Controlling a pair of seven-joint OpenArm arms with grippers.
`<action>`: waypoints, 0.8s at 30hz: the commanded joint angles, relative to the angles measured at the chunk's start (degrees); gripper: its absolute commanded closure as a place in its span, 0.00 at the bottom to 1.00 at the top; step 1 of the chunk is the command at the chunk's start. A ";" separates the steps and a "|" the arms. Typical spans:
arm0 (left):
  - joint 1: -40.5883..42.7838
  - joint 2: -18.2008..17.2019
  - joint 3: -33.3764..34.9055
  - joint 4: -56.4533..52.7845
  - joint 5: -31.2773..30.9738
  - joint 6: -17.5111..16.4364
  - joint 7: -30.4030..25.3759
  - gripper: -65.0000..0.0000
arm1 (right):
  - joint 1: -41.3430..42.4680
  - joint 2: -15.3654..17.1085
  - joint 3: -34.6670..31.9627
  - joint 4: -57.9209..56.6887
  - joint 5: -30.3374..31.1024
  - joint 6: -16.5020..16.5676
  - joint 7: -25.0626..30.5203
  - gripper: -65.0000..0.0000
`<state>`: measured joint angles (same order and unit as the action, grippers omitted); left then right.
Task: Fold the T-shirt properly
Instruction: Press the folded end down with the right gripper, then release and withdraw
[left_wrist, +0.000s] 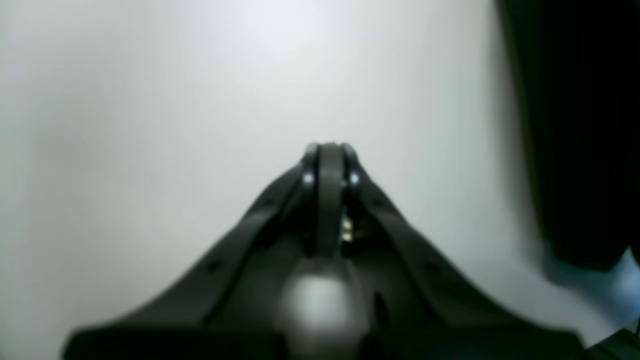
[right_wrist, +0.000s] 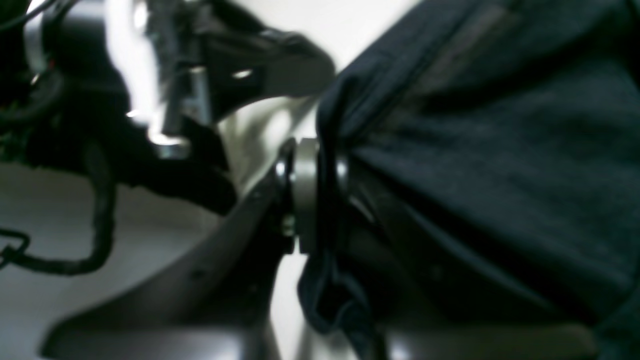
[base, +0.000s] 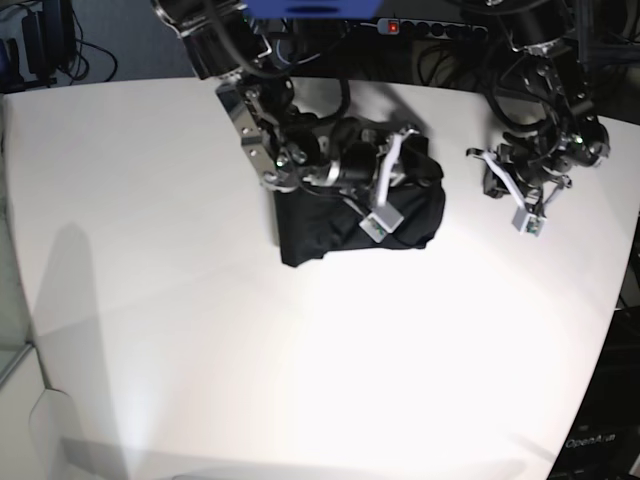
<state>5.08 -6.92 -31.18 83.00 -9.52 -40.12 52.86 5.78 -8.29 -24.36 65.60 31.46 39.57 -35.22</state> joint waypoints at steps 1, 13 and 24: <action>0.68 0.19 0.37 -0.50 2.97 0.12 4.41 1.00 | 0.77 -0.71 -1.00 0.73 1.46 0.43 1.51 0.82; 1.29 0.02 0.01 -0.50 2.97 0.12 4.59 1.00 | 4.46 -0.71 -1.62 1.25 1.55 0.43 0.98 0.62; 5.95 0.10 0.45 6.19 3.50 0.12 4.59 1.00 | 8.33 -0.71 -1.71 1.25 1.55 0.43 1.42 0.60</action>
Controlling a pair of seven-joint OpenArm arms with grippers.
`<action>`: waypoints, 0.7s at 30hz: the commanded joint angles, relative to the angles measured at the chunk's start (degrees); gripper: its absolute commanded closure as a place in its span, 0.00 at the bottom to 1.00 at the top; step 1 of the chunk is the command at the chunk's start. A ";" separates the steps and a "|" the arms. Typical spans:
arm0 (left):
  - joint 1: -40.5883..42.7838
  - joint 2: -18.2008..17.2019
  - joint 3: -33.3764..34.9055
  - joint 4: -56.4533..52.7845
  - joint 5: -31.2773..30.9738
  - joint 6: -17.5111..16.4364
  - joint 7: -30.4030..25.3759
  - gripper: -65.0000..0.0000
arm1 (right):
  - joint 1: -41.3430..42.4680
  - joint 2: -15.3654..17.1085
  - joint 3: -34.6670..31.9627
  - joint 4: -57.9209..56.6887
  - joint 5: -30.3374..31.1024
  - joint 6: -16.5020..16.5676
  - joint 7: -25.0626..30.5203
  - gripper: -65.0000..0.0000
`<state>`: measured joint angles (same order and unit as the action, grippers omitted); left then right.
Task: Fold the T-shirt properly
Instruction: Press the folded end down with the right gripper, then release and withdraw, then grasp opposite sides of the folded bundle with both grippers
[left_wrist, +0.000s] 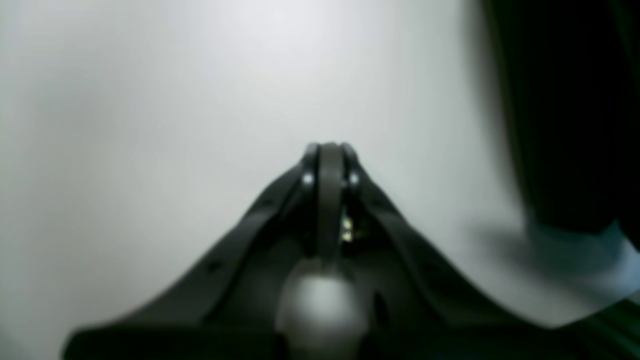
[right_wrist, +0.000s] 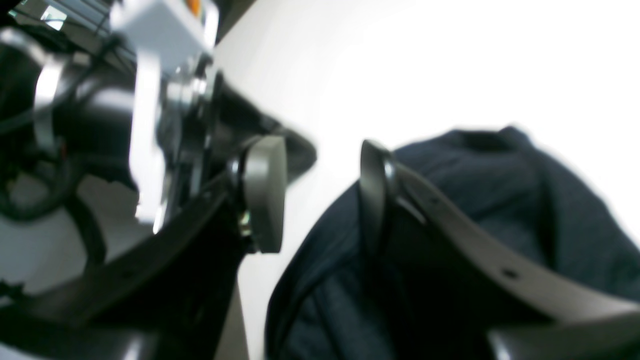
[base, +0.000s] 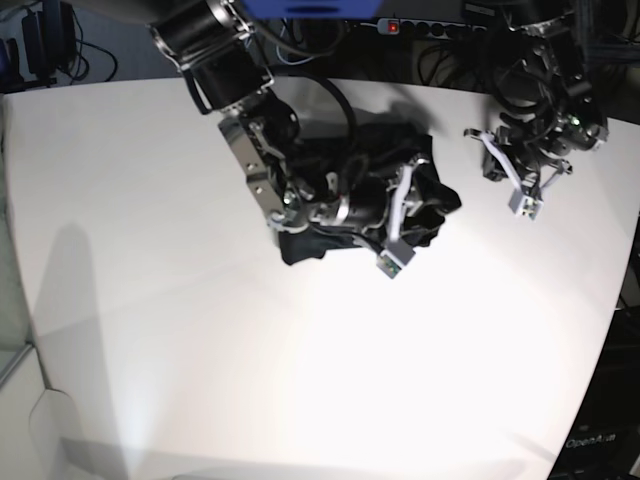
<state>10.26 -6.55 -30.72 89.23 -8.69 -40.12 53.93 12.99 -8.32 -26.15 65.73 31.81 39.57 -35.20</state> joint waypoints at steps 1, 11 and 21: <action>1.30 -0.27 -0.01 0.83 2.67 0.12 3.52 1.00 | 1.38 -0.68 0.17 1.12 1.20 0.43 1.57 0.61; 5.34 -0.62 7.20 4.35 2.67 0.12 3.52 1.00 | 4.37 8.10 8.53 5.34 1.11 0.43 0.96 0.75; 4.73 0.00 14.06 3.65 2.23 0.12 3.52 1.00 | -1.17 21.20 18.46 2.62 0.85 0.43 1.49 1.00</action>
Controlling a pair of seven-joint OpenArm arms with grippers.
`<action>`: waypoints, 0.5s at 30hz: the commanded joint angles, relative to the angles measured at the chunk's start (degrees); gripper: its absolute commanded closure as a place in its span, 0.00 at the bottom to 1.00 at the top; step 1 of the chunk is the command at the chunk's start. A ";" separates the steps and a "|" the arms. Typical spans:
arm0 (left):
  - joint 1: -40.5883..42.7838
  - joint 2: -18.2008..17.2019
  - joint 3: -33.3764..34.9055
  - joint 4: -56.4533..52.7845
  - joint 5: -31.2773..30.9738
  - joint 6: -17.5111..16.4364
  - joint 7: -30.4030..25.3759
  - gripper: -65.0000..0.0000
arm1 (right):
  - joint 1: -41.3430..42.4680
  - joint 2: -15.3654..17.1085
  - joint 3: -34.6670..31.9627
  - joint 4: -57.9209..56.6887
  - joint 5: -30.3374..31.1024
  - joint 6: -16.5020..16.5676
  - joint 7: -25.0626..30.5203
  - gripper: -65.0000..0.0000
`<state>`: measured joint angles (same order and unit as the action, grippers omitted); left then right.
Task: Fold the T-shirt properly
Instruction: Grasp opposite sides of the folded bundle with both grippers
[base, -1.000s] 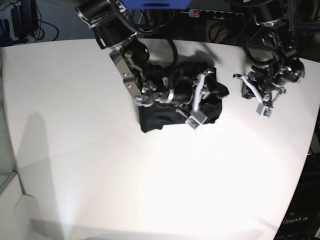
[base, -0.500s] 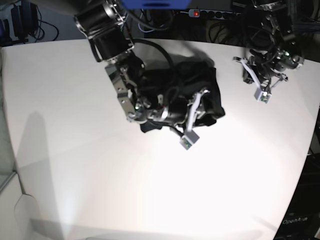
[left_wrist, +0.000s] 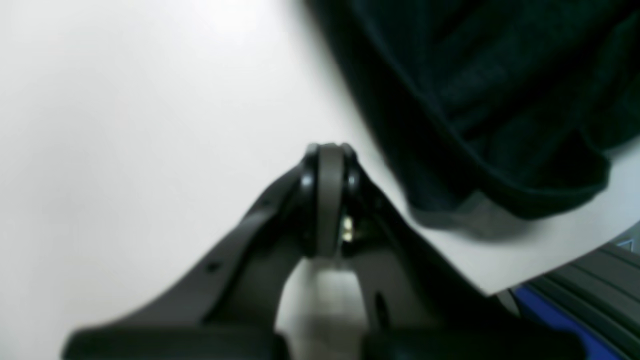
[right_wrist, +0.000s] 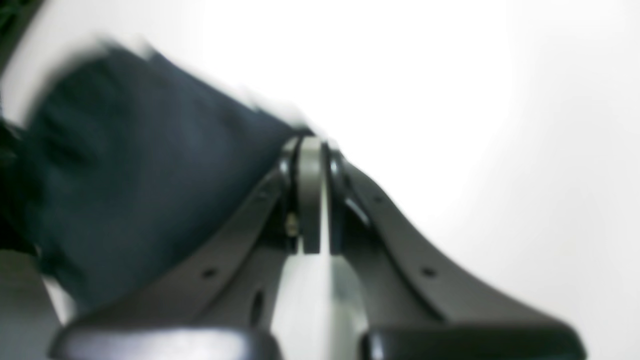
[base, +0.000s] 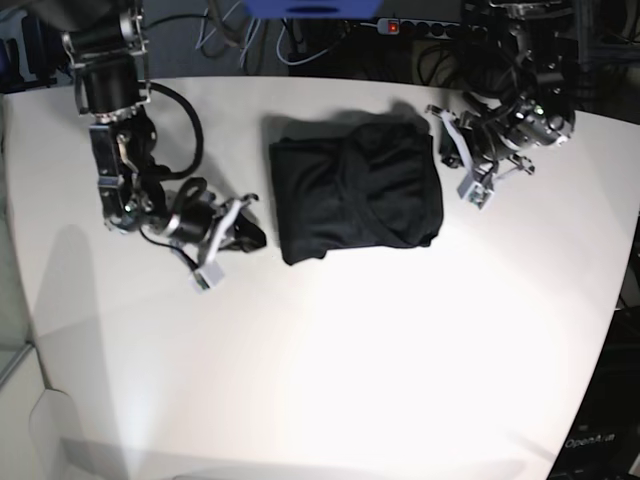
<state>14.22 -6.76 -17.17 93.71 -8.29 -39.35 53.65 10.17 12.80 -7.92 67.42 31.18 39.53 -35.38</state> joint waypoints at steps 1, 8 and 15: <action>0.24 0.22 0.95 -0.83 1.83 -0.65 3.80 1.00 | 0.86 0.61 0.93 0.93 1.57 0.47 1.66 1.00; -0.90 0.39 1.65 -2.15 1.75 -0.65 3.80 1.00 | -5.03 0.87 3.48 1.20 1.57 0.47 1.75 1.00; -8.81 4.08 1.74 -9.98 2.01 -0.65 3.45 1.00 | -10.57 -1.50 3.40 1.29 1.57 0.47 1.75 1.00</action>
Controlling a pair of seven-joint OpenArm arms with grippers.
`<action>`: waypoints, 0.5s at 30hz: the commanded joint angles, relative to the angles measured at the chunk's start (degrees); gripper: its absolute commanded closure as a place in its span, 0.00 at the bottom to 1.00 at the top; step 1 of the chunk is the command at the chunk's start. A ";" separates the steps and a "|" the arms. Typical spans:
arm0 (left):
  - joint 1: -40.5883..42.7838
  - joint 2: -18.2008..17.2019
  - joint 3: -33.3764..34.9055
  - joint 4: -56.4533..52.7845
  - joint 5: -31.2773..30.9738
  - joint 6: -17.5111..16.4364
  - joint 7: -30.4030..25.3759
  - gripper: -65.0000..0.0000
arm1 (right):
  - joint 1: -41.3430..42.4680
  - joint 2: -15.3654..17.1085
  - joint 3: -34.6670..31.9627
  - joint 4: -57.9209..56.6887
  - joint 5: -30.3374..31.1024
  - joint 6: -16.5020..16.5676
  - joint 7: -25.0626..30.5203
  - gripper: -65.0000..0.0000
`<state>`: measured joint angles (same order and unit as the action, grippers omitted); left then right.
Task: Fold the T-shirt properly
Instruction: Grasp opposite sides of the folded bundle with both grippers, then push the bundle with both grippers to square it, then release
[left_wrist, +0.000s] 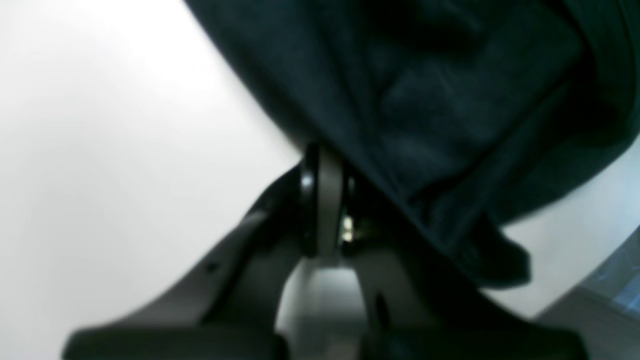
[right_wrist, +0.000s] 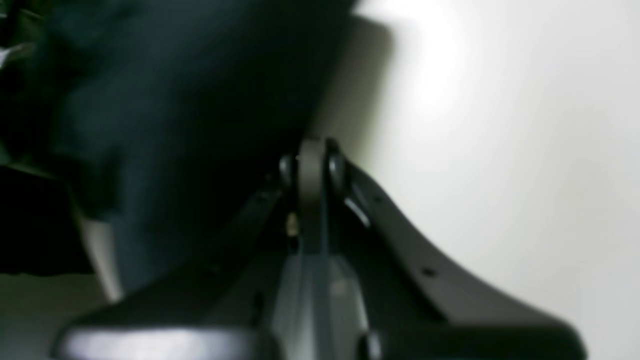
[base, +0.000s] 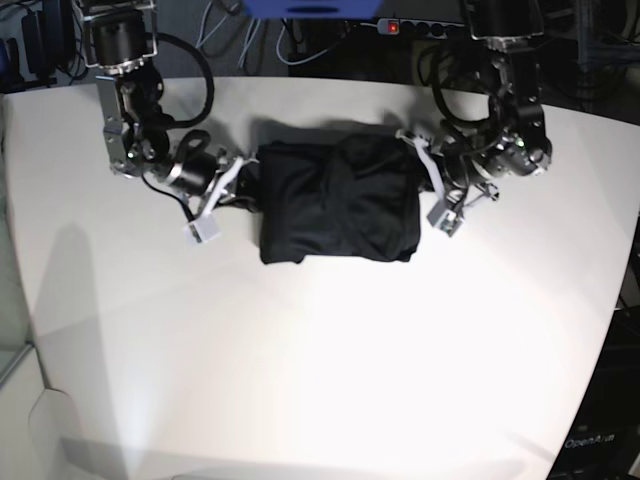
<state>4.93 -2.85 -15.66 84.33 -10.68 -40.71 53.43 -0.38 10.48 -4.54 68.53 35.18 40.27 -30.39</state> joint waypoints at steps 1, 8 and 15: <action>-0.75 0.79 0.23 -2.01 4.66 0.71 3.67 1.00 | -0.89 0.73 0.01 0.26 -2.43 -0.27 -3.23 1.00; -14.03 2.54 -0.12 -9.83 4.57 0.71 4.02 1.00 | -9.60 -1.21 -0.26 6.06 -2.52 -0.27 1.60 1.00; -22.20 0.08 -2.05 -9.92 4.13 0.71 9.12 1.00 | -11.44 -0.77 0.01 7.82 -2.52 -0.27 2.74 1.00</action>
<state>-15.86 -2.28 -17.56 73.28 -5.91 -40.10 63.05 -11.33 9.37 -4.64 76.25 33.47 40.51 -25.71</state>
